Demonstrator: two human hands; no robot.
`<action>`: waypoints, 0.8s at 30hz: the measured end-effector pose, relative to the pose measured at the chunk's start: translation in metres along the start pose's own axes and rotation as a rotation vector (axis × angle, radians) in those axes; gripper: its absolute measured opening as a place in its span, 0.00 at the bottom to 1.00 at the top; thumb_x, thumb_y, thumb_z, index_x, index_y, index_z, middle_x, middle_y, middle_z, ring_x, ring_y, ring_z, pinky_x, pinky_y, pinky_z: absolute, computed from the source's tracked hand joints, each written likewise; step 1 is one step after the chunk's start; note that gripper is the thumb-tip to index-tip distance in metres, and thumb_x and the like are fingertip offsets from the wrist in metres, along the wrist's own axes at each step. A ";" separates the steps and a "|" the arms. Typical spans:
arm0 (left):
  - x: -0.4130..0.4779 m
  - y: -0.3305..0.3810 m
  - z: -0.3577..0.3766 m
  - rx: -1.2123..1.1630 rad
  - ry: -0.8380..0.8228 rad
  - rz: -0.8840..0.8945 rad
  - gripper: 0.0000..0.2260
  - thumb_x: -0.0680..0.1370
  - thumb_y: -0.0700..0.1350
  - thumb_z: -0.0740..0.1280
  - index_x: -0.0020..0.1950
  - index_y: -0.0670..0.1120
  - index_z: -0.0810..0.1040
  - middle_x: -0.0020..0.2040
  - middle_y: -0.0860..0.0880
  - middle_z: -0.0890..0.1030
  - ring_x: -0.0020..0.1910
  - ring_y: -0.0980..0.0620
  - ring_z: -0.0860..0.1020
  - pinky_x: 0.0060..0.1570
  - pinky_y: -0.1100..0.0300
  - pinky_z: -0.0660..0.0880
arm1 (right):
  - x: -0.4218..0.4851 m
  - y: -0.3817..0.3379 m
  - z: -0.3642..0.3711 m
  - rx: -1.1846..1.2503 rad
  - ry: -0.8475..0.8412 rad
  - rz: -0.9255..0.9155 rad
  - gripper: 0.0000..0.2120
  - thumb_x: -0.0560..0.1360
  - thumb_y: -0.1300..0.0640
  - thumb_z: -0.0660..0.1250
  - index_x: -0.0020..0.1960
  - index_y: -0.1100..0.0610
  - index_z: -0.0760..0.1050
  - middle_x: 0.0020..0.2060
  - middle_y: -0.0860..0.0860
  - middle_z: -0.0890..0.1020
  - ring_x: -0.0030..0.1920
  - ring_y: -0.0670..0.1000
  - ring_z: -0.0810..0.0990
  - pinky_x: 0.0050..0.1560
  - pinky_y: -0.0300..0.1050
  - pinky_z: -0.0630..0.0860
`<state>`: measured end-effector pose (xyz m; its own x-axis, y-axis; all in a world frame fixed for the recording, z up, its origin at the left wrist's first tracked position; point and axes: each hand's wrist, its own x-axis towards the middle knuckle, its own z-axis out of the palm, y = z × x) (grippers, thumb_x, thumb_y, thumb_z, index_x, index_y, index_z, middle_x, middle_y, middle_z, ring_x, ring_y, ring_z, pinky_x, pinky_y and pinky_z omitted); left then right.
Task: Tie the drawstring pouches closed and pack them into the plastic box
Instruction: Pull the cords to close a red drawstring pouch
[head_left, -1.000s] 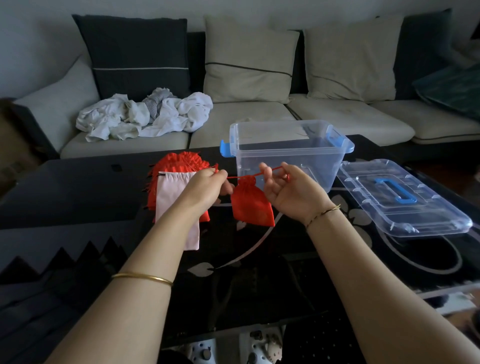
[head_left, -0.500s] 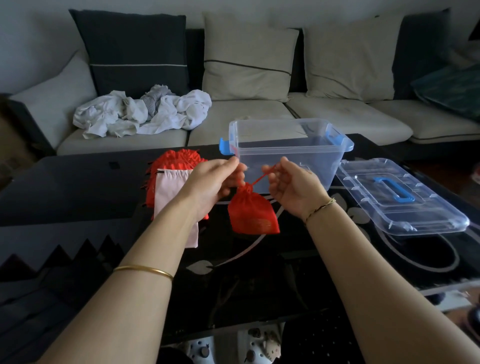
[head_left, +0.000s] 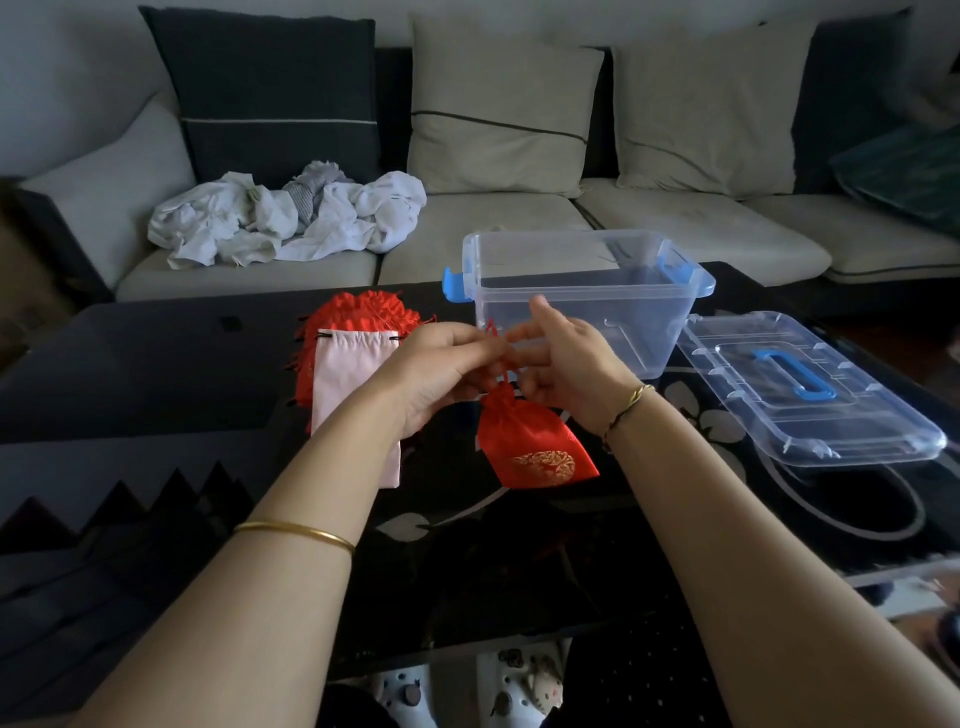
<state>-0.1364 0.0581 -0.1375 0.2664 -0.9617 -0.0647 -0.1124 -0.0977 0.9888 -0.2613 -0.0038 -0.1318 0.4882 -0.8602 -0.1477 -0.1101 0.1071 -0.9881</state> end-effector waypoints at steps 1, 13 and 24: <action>0.000 0.000 0.000 0.006 0.013 0.008 0.05 0.77 0.43 0.67 0.42 0.45 0.80 0.32 0.50 0.79 0.31 0.56 0.76 0.37 0.62 0.73 | -0.001 0.000 0.000 0.004 -0.008 -0.010 0.16 0.80 0.52 0.55 0.48 0.63 0.74 0.36 0.58 0.78 0.26 0.50 0.72 0.30 0.42 0.69; 0.002 -0.003 0.004 0.154 0.285 0.120 0.09 0.77 0.41 0.67 0.36 0.46 0.79 0.29 0.49 0.77 0.25 0.59 0.75 0.25 0.71 0.70 | -0.001 0.009 -0.001 -0.455 0.001 -0.465 0.08 0.67 0.61 0.74 0.37 0.51 0.76 0.37 0.51 0.81 0.38 0.45 0.78 0.43 0.40 0.76; 0.002 -0.002 0.005 0.193 0.338 0.151 0.10 0.76 0.40 0.67 0.34 0.44 0.79 0.27 0.49 0.76 0.25 0.57 0.74 0.28 0.66 0.72 | -0.001 0.005 0.006 -0.606 0.080 -0.542 0.04 0.68 0.60 0.74 0.42 0.59 0.83 0.35 0.47 0.80 0.38 0.44 0.77 0.43 0.38 0.74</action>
<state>-0.1406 0.0551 -0.1399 0.5288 -0.8338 0.1586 -0.3432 -0.0392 0.9384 -0.2569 0.0010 -0.1372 0.5472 -0.7508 0.3700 -0.3368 -0.6023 -0.7238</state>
